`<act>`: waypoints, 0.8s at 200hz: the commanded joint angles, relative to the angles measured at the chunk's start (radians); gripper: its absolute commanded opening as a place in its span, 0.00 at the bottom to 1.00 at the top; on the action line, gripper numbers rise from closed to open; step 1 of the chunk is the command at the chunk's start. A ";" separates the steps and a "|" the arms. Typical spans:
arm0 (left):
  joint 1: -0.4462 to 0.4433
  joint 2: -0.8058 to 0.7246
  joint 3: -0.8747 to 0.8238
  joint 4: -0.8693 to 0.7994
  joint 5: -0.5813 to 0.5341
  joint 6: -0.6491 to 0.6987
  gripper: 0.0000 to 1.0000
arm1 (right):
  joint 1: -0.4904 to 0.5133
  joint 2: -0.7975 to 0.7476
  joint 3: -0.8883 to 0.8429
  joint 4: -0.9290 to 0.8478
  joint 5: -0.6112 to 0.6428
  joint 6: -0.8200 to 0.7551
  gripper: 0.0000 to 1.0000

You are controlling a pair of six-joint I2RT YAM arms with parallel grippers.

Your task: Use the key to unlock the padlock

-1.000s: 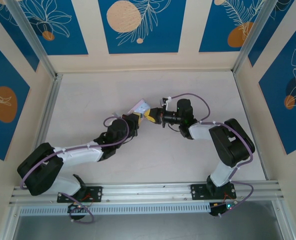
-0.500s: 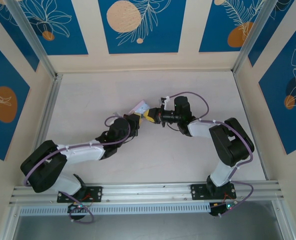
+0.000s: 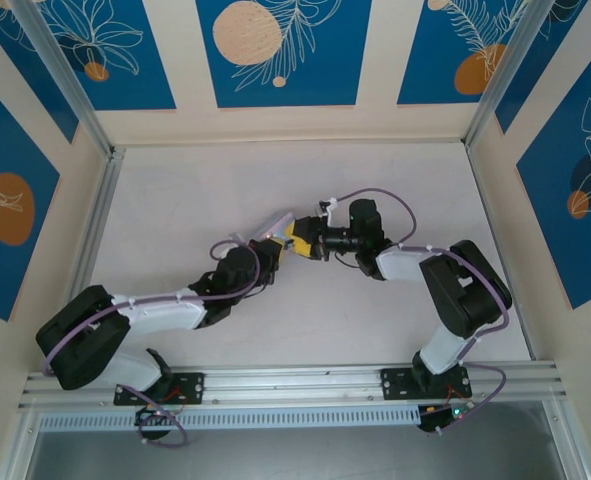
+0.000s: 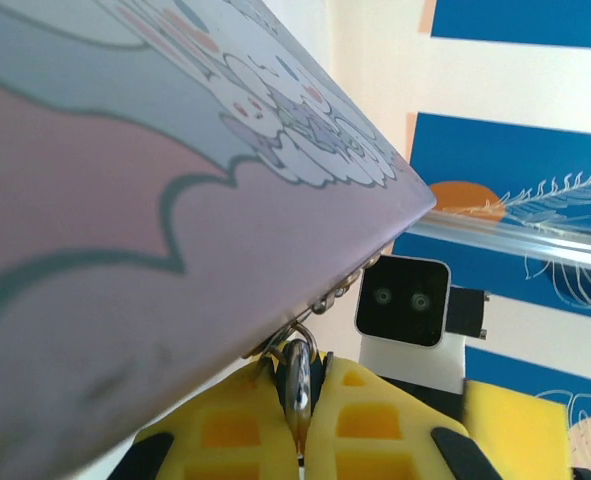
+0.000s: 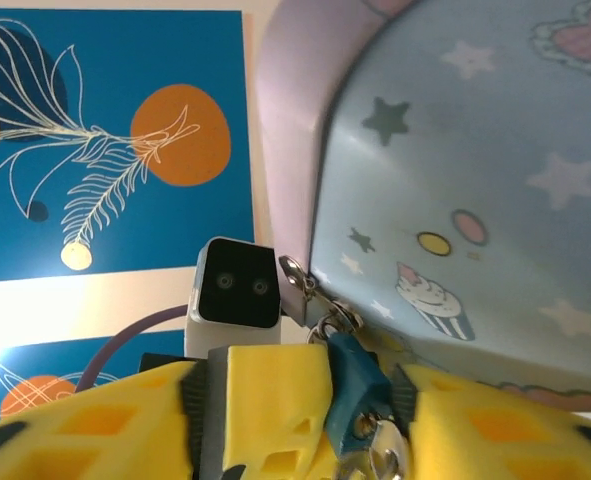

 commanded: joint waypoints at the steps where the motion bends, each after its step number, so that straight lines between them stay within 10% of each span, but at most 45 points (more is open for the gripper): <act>1: -0.020 -0.005 -0.039 -0.004 0.071 0.040 0.00 | -0.014 -0.068 -0.034 0.038 -0.008 -0.028 0.63; 63: 0.005 -0.055 -0.069 -0.043 0.099 0.140 0.00 | -0.055 -0.275 -0.161 -0.334 0.080 -0.250 0.75; 110: 0.009 -0.082 -0.069 -0.058 0.109 0.136 0.00 | -0.057 -0.317 -0.226 -0.277 0.077 -0.226 0.50; 160: 0.011 -0.089 -0.065 -0.077 0.116 0.140 0.00 | -0.005 -0.250 -0.219 -0.168 0.100 -0.159 0.44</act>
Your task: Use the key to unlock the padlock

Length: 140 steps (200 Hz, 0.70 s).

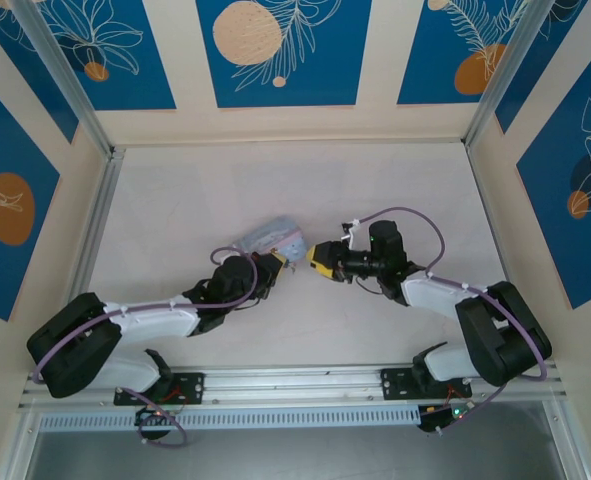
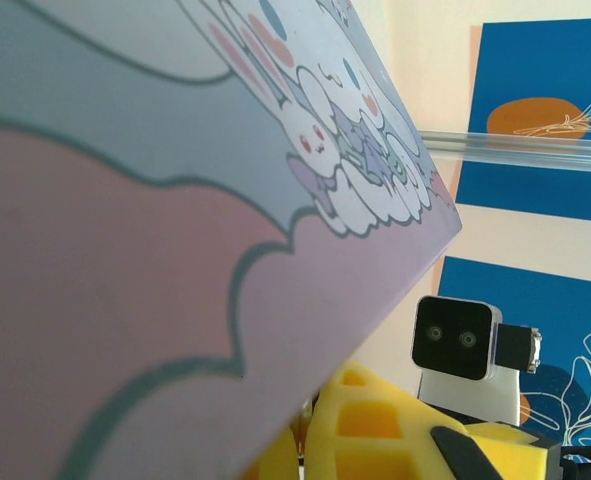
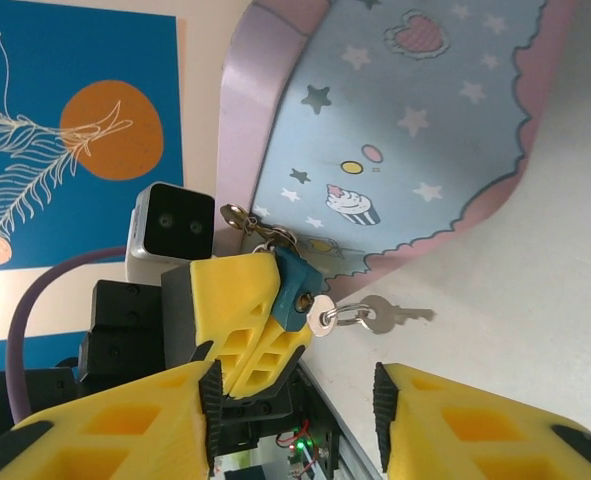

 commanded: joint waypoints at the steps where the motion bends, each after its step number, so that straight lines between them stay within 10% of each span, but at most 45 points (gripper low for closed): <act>1: 0.009 -0.027 0.001 -0.005 0.010 0.021 0.00 | 0.024 0.039 0.004 0.074 0.013 0.038 0.44; 140: 0.009 -0.032 0.010 -0.011 0.009 0.020 0.00 | 0.102 0.198 0.028 0.266 0.044 0.148 0.35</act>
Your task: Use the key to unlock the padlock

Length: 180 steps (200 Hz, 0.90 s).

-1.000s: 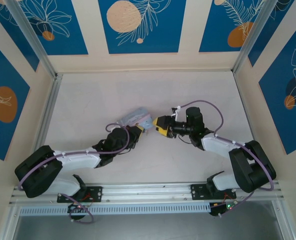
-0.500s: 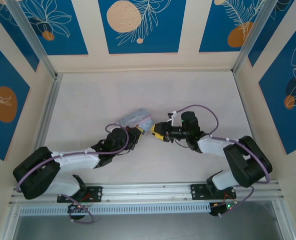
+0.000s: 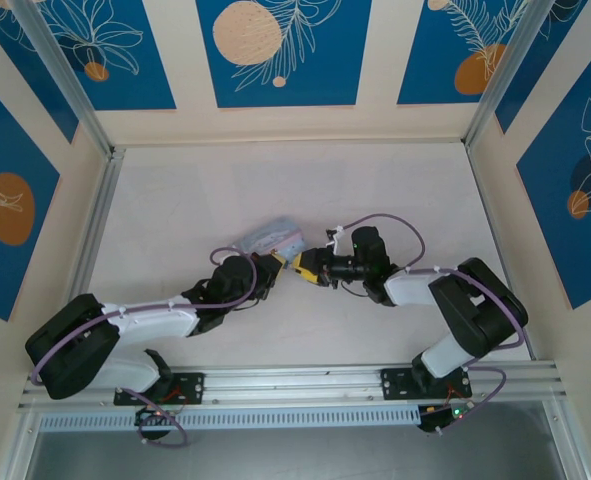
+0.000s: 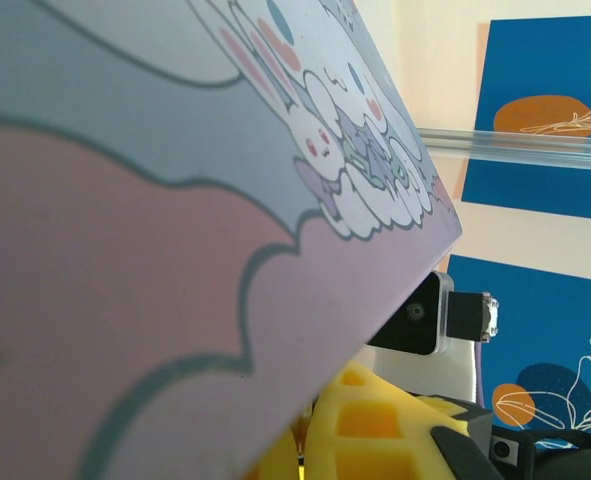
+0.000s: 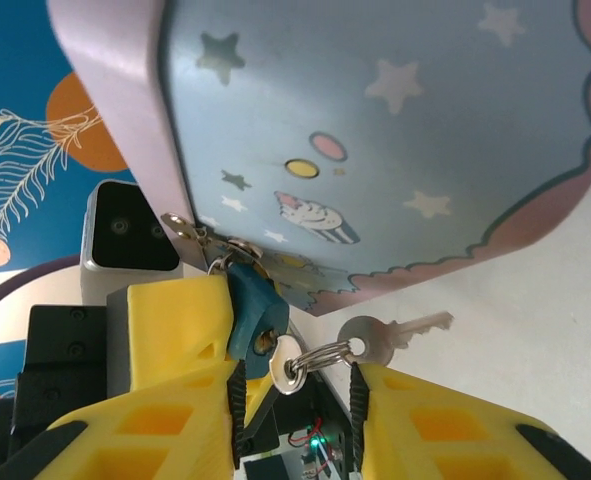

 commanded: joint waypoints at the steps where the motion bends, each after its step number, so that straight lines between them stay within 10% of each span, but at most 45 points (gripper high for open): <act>1: 0.007 -0.024 0.009 0.007 0.003 0.019 0.00 | 0.010 0.019 0.024 0.058 0.011 0.028 0.34; 180: 0.006 0.004 0.008 0.070 0.026 -0.003 0.00 | 0.026 0.142 0.053 0.273 -0.004 0.165 0.00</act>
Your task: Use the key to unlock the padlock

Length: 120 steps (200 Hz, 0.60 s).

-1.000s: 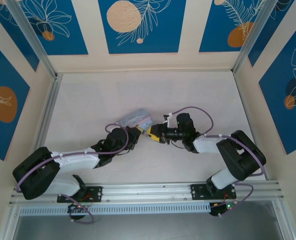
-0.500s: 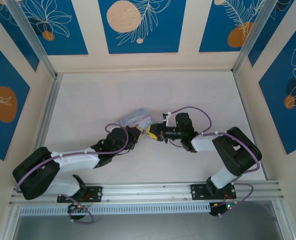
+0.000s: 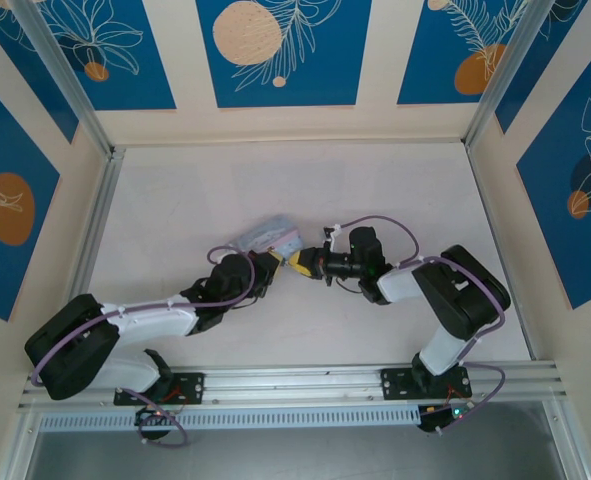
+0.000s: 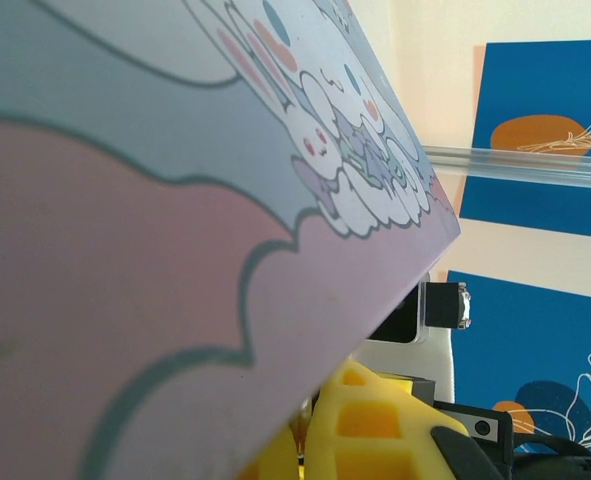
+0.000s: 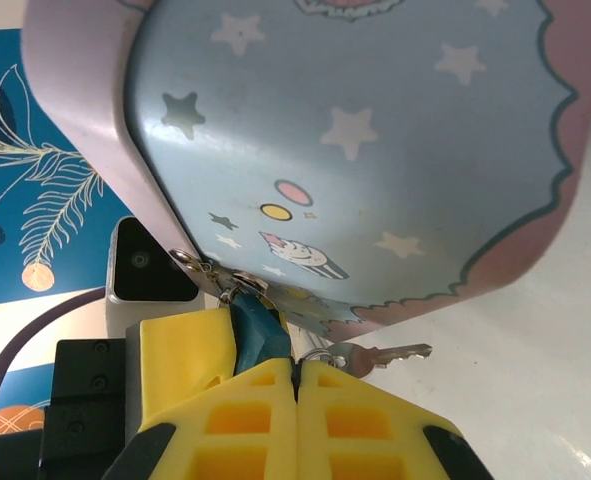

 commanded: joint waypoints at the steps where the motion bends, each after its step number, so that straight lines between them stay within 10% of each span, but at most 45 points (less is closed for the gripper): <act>1: -0.003 0.007 0.009 0.074 0.039 -0.004 0.00 | 0.020 0.022 0.040 0.067 -0.010 0.023 0.00; 91: -0.032 0.107 0.023 0.120 0.079 -0.005 0.00 | 0.005 0.034 0.077 0.033 -0.047 0.004 0.00; 120: -0.026 0.089 0.011 0.055 0.076 0.088 0.00 | -0.019 0.015 0.040 0.004 -0.062 -0.025 0.32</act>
